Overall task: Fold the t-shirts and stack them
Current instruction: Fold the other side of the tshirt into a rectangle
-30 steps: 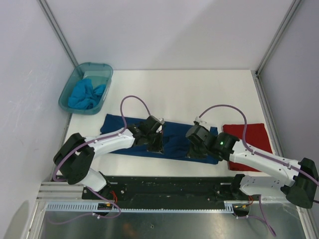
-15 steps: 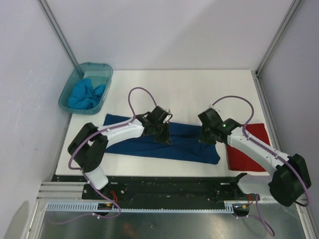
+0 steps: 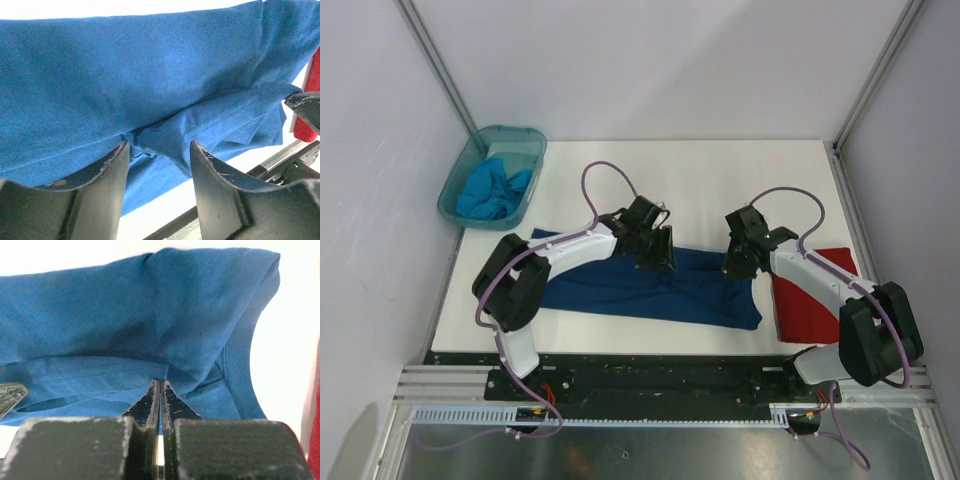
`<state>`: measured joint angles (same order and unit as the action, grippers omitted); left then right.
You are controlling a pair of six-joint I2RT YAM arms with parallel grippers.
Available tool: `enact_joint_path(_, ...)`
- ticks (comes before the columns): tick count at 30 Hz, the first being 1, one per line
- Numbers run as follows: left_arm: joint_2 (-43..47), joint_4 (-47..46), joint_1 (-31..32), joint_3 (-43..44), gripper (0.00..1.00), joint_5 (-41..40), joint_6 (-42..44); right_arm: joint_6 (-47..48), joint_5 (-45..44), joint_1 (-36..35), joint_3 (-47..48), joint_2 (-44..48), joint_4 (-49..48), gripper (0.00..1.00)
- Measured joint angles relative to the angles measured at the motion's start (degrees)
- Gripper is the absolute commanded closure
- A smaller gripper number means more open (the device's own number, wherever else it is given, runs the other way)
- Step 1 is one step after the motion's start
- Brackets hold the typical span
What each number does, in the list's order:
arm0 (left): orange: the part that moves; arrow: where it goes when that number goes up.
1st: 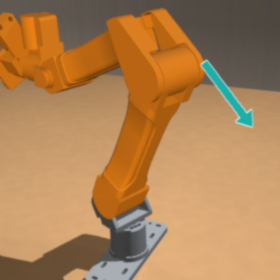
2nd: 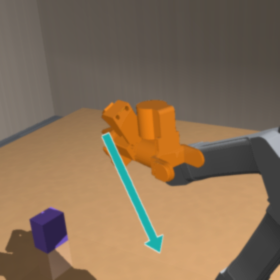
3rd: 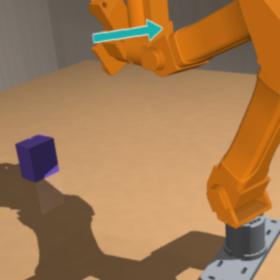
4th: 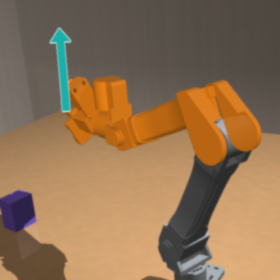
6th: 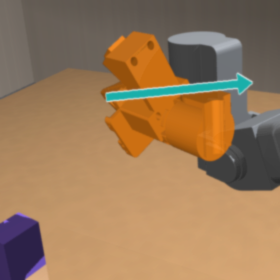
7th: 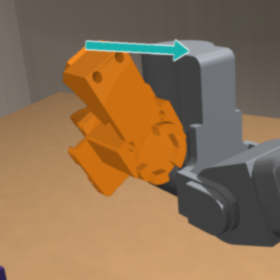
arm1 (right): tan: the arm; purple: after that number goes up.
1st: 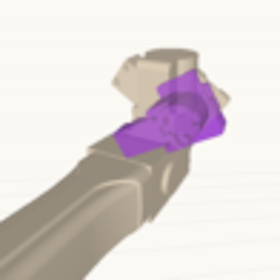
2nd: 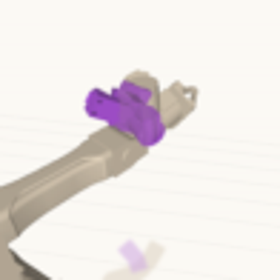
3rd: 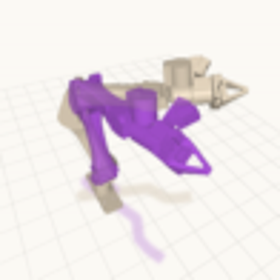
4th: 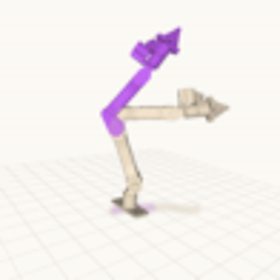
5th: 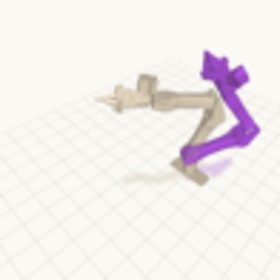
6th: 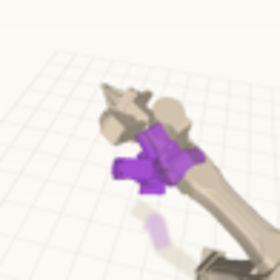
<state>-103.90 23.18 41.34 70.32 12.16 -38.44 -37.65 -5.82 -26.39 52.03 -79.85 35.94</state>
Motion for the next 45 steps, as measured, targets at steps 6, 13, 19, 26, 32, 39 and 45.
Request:
enact_joint_path(6, 0.02, 0.04, -0.28, -0.07, 0.47, -0.44, 0.94, 0.46, 0.7, 3.02, 0.0, -1.03, -1.31, 0.9)
enact_joint_path(13, 4.02, -0.13, -0.28, -4.98, 0.53, -1.75, 2.73, 0.92, 1.07, 4.42, 0.0, -1.44, -2.27, 0.91)
enact_joint_path(19, 9.11, 0.13, -0.28, -9.35, 0.63, -2.1, 3.89, 1.38, 1.31, 4.98, -0.57, -2.23, -3.34, 0.98)
enact_joint_path(26, 8.98, 0.04, 0.02, -9.44, 0.73, -1.49, 5.51, 1.36, 1.57, 5.03, -1.55, -2.14, -3.91, 0.89)
enact_joint_path(32, 3.21, 0.11, 1.27, -4.66, 0.74, -0.42, 6.4, 1.31, 1.09, 2.91, -1.57, 0.96, -3.72, 0.88)
enact_joint_path(39, -3.63, 0.0, 1.81, 3.17, 0.65, 0.02, 6.51, 1.03, 0.15, -0.66, -1.57, 3.78, -3.13, 0.87)
enact_joint_path(45, -6.49, -0.24, 1.03, 5.64, 0.61, -0.98, 5.68, 0.2, -0.26, -6.05, -2.84, 4.13, -3.56, 0.81)
